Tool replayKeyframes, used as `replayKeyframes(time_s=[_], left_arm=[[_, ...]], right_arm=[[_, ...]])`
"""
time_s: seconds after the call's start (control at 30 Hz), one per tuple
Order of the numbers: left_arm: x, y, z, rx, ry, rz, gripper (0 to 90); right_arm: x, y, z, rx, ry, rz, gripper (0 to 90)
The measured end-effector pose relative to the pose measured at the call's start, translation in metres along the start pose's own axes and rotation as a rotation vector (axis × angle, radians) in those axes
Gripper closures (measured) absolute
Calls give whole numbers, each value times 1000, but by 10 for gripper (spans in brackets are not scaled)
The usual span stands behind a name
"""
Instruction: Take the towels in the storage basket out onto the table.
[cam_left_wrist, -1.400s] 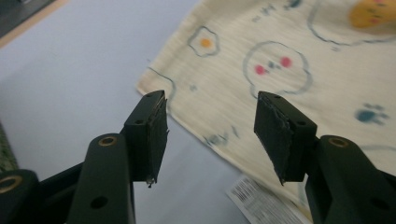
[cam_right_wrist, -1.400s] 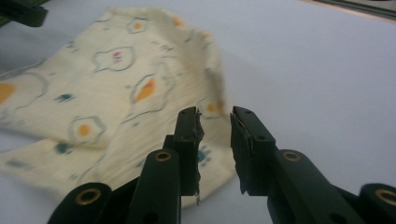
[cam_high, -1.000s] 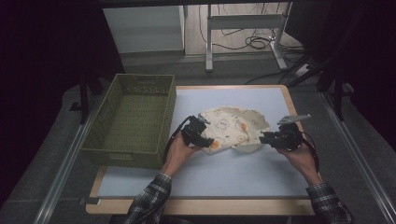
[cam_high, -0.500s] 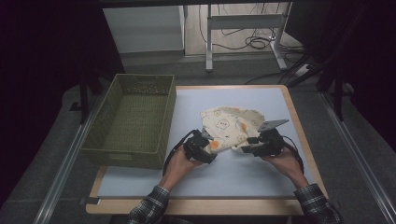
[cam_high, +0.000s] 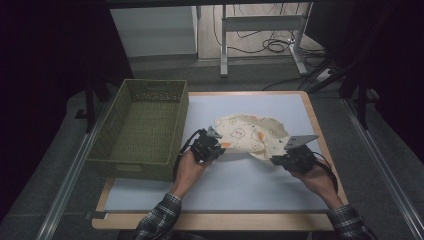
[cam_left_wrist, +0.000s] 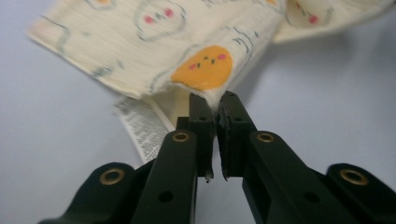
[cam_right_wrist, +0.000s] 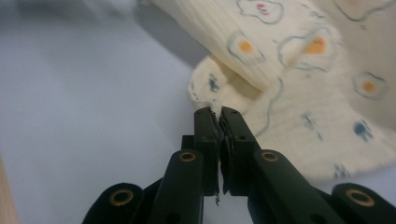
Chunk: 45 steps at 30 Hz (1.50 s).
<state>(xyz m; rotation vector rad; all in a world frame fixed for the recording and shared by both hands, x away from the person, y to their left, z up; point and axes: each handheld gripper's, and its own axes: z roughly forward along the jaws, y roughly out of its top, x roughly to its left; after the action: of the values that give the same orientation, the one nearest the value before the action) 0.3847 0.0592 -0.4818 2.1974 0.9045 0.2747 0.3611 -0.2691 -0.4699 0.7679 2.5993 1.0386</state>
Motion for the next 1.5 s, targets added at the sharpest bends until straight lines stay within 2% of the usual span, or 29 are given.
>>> replayKeyframes(time_s=[0.07,0.1,0.27,0.3,0.33,0.37,0.43,0.5,0.6,0.67,0.7,0.8,0.87,0.97,1.0,1.03,1.1,1.13,1.27,1.33,1.4,1.43,1.47,1.5], left_arm=[[2,2,-3,-11,8,-5,833],[6,6,-7,-20,27,-10,829],[14,16,-3,-9,66,-23,807],[17,19,5,17,115,-10,801],[17,19,5,17,115,-10,793],[21,19,17,59,143,-18,766],[25,15,33,105,142,-29,693],[23,10,38,113,143,-31,631],[19,6,30,86,143,-41,522],[18,5,24,74,145,-45,487],[14,3,11,44,143,-41,480],[7,-3,-7,19,128,-29,480],[4,-5,-12,13,117,-24,494],[-10,-17,-22,-4,67,-5,523],[-10,-17,-22,-4,67,-5,533],[-17,-24,-22,-4,37,6,547],[-20,-28,-21,-2,25,8,562],[-24,-34,-15,8,12,10,570],[-23,-42,-1,29,9,-8,558],[-18,-47,10,44,6,-27,568],[-17,-48,13,49,-8,-41,649],[-17,-49,16,52,-29,-48,649],[-18,-51,17,58,-63,-57,792],[-18,-51,17,61,-77,-56,839]], right_arm=[[-1,-4,-6,-1,-8,5,857],[-4,-13,-17,-2,-25,14,857],[-19,-38,-42,-11,-81,76,855],[-22,-43,-45,-12,-86,93,855],[-25,-48,-47,-11,-88,108,854],[-28,-52,-47,-5,-88,120,850],[-32,-61,-43,14,-77,146,805],[-32,-69,-39,26,-70,158,737],[-31,-78,-43,30,-76,168,666],[-31,-81,-49,26,-86,176,643],[-31,-82,-52,20,-91,180,637],[-28,-85,-60,8,-99,183,634],[-27,-86,-62,8,-101,187,635],[-23,-86,-67,-10,-91,201,642],[-23,-86,-67,-10,-91,201,642],[-20,-85,-66,-18,-81,204,670],[-19,-84,-65,-20,-73,203,689],[-16,-84,-60,-20,-64,196,713],[-14,-83,-51,-17,-42,198,720],[-11,-85,-40,1,-42,185,689],[-10,-86,-36,14,-50,177,673],[-9,-88,-32,28,-60,164,670],[-6,-91,-28,26,-80,149,707],[-5,-92,-29,24,-91,147,764]])
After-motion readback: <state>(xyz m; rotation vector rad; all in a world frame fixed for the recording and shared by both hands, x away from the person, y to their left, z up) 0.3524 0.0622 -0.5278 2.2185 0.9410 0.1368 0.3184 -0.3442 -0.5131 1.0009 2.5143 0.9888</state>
